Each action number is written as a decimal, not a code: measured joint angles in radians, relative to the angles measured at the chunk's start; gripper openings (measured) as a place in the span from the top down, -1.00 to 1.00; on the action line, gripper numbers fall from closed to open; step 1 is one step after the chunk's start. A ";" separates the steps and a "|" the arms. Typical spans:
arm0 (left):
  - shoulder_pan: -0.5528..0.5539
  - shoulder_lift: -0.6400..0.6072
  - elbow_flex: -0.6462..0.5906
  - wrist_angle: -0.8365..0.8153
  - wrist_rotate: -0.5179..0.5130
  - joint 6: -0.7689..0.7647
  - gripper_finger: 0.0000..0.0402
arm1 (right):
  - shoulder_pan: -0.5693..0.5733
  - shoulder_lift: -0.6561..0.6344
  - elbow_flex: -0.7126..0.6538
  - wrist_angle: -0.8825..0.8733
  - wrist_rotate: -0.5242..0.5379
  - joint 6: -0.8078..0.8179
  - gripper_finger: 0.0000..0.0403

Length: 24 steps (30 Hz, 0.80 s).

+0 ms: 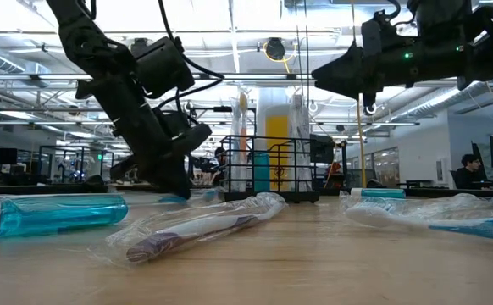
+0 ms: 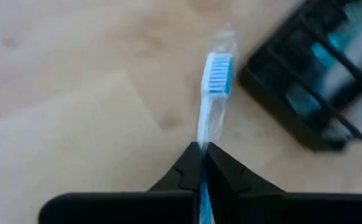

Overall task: Pick & Place toothbrushing station
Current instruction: Put the blue toothbrush into the black wire organizer

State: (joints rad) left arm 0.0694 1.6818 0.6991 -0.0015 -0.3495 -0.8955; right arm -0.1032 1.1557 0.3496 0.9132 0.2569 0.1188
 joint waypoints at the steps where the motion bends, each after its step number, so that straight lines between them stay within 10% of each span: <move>1: 0.003 -0.006 0.000 0.000 -0.017 0.003 0.96 | 0.000 0.000 0.000 -0.010 0.000 0.000 0.20; 14: 0.013 -0.326 -0.002 0.030 -0.235 0.186 0.98 | 0.000 0.000 0.000 -0.040 0.001 -0.003 0.23; 24: 0.012 -0.405 -0.002 0.406 -0.254 0.506 0.97 | 0.000 0.000 0.000 -0.039 0.002 -0.003 0.23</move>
State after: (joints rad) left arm 0.0818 1.2771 0.6975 0.4045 -0.6038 -0.3898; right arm -0.1031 1.1557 0.3496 0.8739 0.2584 0.1154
